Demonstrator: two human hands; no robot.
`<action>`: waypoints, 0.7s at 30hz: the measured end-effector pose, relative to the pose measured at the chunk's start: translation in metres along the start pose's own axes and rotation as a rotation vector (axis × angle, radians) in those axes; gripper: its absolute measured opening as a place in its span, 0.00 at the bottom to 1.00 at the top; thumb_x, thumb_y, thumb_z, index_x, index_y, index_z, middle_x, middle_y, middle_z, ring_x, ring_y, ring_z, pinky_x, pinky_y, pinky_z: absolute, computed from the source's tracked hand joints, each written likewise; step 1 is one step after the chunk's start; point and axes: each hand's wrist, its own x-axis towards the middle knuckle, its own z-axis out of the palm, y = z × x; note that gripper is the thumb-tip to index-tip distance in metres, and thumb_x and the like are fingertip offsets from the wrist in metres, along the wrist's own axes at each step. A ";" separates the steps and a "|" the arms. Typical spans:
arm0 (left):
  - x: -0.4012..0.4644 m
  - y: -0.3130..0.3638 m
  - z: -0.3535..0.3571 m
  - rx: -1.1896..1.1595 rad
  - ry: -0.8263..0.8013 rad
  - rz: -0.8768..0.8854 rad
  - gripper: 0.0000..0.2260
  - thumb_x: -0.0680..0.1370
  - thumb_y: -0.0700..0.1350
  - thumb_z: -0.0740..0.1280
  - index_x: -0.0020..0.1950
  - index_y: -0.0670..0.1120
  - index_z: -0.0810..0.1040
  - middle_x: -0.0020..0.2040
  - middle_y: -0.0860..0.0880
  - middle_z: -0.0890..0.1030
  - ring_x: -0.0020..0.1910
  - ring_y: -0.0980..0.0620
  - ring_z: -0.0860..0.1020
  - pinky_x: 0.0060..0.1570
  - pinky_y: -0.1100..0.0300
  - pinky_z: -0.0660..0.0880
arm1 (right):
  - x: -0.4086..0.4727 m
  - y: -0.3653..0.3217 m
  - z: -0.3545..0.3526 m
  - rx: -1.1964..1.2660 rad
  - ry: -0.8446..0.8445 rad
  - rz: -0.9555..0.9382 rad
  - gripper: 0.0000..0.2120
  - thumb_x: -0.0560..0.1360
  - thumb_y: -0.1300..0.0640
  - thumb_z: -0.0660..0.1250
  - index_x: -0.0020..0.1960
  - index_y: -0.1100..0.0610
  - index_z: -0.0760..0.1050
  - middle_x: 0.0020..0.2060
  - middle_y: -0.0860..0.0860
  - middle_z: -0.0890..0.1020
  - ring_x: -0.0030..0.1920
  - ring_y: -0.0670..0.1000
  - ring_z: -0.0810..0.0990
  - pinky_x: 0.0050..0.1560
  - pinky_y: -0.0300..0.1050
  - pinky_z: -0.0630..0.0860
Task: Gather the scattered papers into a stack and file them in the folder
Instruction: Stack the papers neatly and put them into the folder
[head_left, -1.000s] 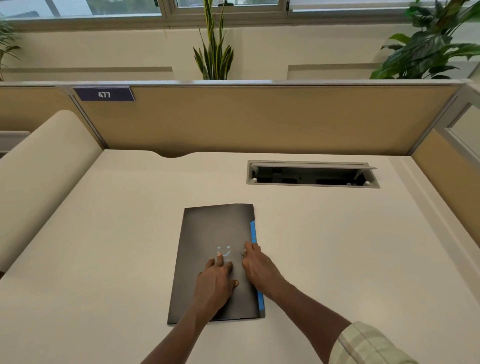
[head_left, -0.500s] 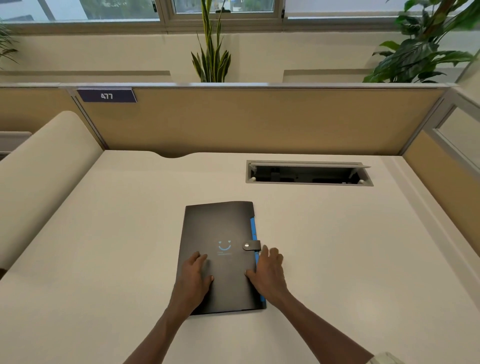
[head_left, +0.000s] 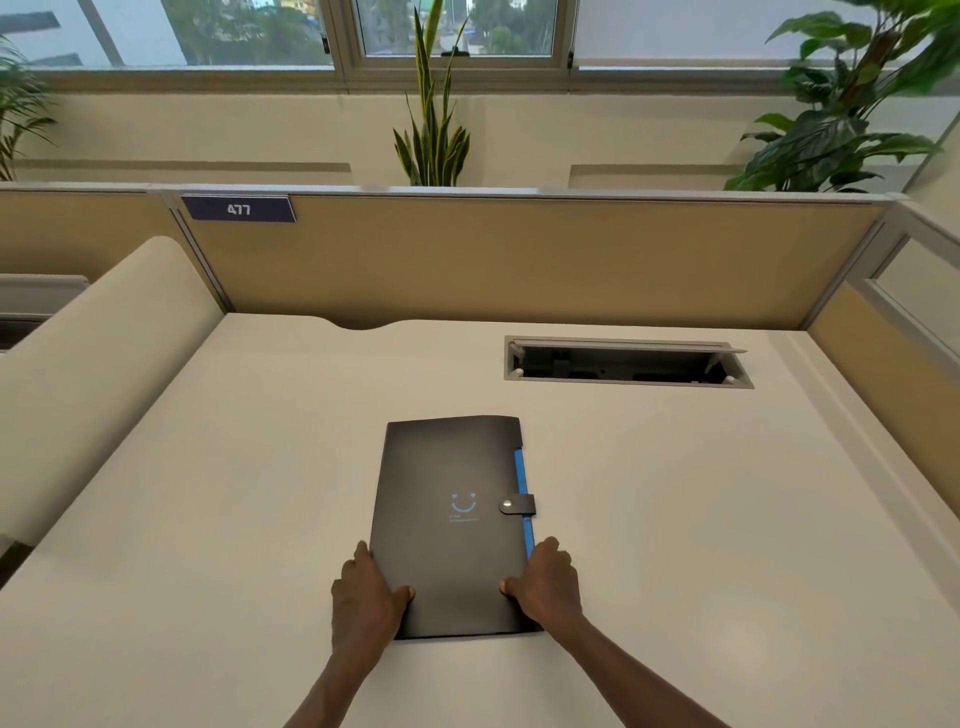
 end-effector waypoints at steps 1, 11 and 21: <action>0.001 0.000 -0.001 -0.004 -0.013 -0.012 0.36 0.68 0.49 0.76 0.69 0.40 0.65 0.61 0.39 0.76 0.59 0.37 0.74 0.57 0.48 0.72 | 0.000 -0.001 0.000 0.012 0.002 0.007 0.27 0.67 0.49 0.77 0.57 0.59 0.66 0.55 0.55 0.76 0.54 0.55 0.77 0.48 0.42 0.72; 0.040 -0.003 -0.025 -0.173 -0.133 0.003 0.31 0.62 0.47 0.79 0.62 0.41 0.76 0.56 0.42 0.81 0.54 0.41 0.78 0.53 0.48 0.76 | 0.009 -0.014 0.003 0.031 0.097 -0.087 0.17 0.70 0.55 0.74 0.47 0.56 0.67 0.49 0.53 0.77 0.46 0.52 0.75 0.49 0.45 0.74; 0.128 0.049 -0.059 -0.258 0.025 0.088 0.34 0.61 0.42 0.82 0.65 0.38 0.75 0.58 0.38 0.80 0.55 0.38 0.79 0.53 0.47 0.77 | 0.081 -0.084 -0.016 0.133 0.182 -0.162 0.15 0.71 0.58 0.72 0.53 0.62 0.71 0.51 0.56 0.75 0.52 0.57 0.76 0.48 0.45 0.71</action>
